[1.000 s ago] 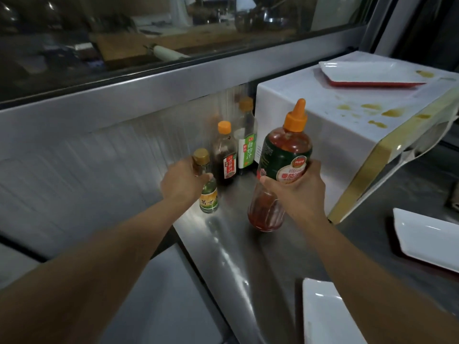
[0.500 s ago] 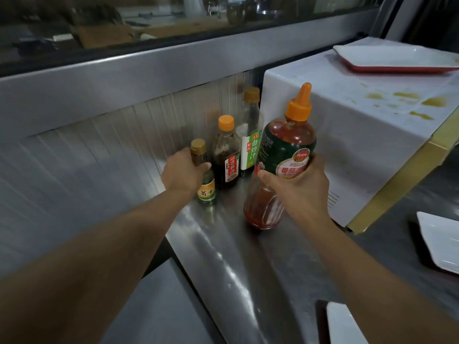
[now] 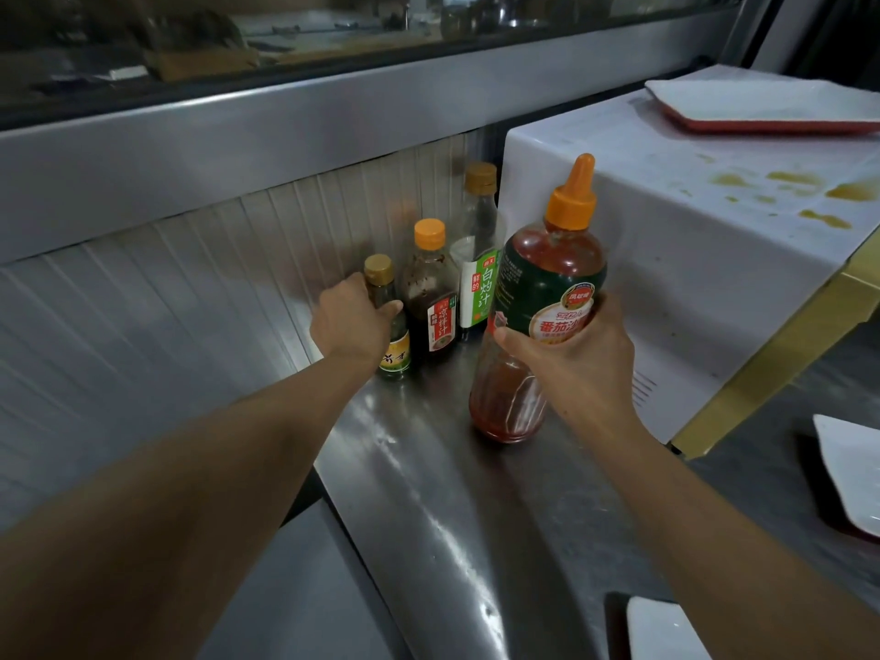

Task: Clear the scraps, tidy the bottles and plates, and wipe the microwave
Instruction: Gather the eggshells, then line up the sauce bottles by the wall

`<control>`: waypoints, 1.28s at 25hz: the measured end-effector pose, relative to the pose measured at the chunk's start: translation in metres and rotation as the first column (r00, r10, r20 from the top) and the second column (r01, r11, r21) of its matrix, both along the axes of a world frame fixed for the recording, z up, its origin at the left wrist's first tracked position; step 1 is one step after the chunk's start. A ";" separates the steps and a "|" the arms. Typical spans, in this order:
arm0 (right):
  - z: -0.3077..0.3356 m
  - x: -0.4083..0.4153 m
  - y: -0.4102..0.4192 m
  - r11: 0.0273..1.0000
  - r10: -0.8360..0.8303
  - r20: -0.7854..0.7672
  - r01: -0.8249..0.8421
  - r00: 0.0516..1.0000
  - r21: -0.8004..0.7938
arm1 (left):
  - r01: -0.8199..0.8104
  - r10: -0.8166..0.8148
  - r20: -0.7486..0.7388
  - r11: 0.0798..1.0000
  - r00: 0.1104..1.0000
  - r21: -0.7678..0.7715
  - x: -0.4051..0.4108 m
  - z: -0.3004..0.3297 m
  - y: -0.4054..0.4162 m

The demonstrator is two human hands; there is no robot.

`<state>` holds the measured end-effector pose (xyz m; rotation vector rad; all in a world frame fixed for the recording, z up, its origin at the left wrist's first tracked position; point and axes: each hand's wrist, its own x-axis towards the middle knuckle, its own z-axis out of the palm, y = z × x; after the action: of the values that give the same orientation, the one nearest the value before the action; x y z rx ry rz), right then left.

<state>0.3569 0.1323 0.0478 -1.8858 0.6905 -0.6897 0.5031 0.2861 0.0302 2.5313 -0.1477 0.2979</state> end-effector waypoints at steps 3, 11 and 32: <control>0.000 -0.001 0.000 1.000 0.003 -0.015 -0.003 1.000 -0.003 | 0.007 -0.008 -0.022 1.000 1.000 -0.010 -0.001 0.002 0.000; 0.015 -0.006 0.014 0.999 0.040 -0.015 -0.040 0.999 -0.011 | 0.092 -0.084 -0.157 0.995 0.984 0.045 -0.016 0.010 0.031; -0.013 0.071 0.147 0.966 0.258 0.044 -0.257 0.965 -0.042 | 0.333 -0.219 -0.320 0.870 0.922 0.364 -0.065 0.014 0.167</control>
<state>0.4280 0.2796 0.0344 -1.9410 0.3935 -0.5816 0.4383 0.4529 0.0439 2.8843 -0.5144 -0.2221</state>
